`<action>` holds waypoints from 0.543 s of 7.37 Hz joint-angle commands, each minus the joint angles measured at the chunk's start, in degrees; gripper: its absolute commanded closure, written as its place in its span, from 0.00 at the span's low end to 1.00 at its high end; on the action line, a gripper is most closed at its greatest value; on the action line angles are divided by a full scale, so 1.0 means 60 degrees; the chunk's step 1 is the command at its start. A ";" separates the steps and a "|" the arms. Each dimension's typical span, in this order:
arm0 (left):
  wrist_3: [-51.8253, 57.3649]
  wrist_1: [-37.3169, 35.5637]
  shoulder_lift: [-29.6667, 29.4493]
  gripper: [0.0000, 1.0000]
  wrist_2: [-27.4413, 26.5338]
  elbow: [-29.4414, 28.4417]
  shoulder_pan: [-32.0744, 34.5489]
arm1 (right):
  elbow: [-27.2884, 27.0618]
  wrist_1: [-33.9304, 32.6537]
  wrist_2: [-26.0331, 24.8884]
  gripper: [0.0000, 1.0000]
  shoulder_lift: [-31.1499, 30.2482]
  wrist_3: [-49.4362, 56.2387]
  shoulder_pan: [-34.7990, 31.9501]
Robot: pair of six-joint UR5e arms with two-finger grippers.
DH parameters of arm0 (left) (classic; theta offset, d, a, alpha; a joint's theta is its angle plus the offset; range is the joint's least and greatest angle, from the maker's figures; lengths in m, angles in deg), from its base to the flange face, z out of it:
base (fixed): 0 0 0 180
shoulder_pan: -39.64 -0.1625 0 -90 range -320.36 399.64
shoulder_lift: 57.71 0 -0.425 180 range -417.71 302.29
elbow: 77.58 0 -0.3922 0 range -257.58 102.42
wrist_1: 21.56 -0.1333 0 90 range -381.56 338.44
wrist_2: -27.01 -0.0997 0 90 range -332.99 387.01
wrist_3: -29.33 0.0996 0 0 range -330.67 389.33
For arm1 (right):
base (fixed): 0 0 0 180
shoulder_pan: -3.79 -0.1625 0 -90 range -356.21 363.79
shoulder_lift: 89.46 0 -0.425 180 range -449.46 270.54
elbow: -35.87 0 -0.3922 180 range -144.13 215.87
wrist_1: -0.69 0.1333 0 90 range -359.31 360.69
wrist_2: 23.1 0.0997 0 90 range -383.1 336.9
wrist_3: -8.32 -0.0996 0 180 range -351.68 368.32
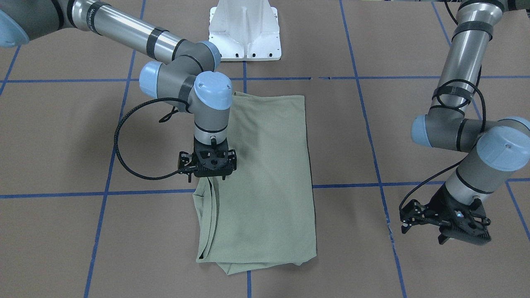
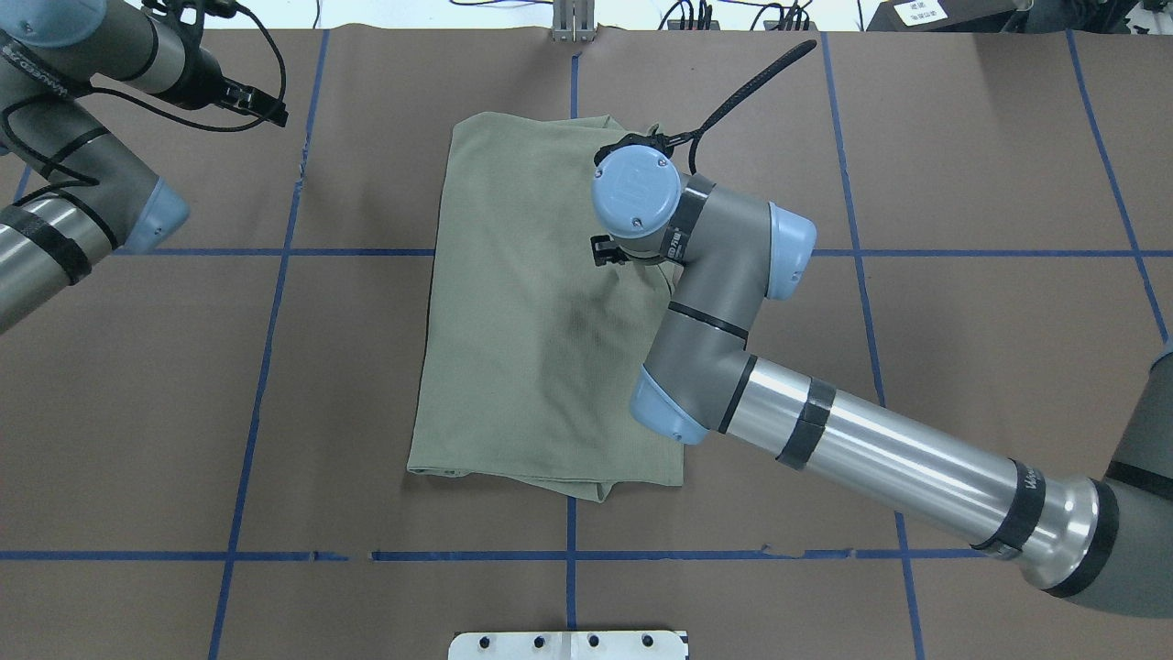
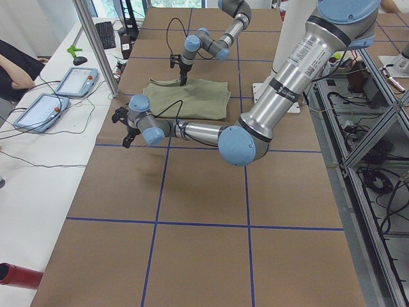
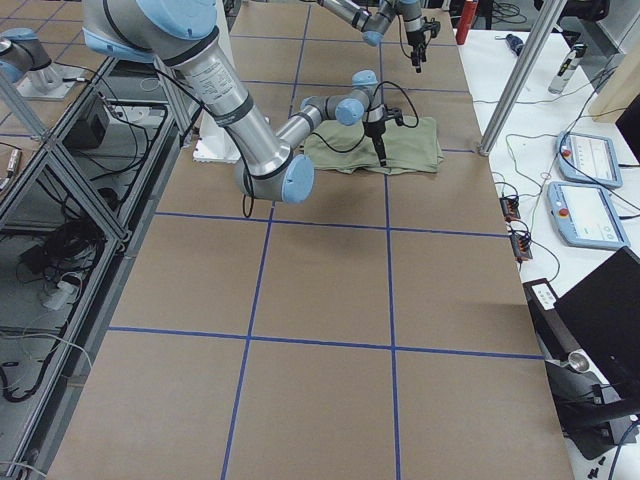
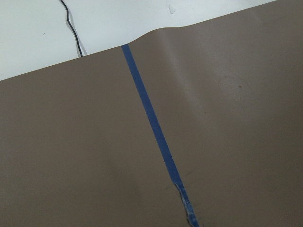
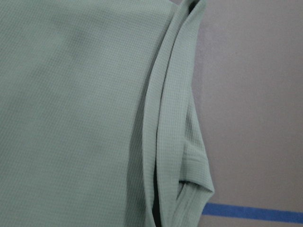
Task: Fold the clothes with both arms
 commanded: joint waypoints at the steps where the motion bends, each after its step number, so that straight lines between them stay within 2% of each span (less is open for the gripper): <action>1: 0.0012 0.0000 0.0000 0.00 0.0000 -0.0006 -0.0011 | 0.0527 -0.0068 -0.0002 0.00 0.0231 0.0312 -0.0111; 2: -0.0003 0.0000 0.0000 0.00 0.0000 0.0008 -0.0026 | 0.0819 -0.0214 -0.0017 0.00 0.0217 0.0546 -0.0126; 4: -0.0003 0.0000 0.0000 0.00 0.0000 0.0008 -0.0011 | 0.0837 -0.1264 -0.0047 0.00 0.0187 0.1379 -0.0388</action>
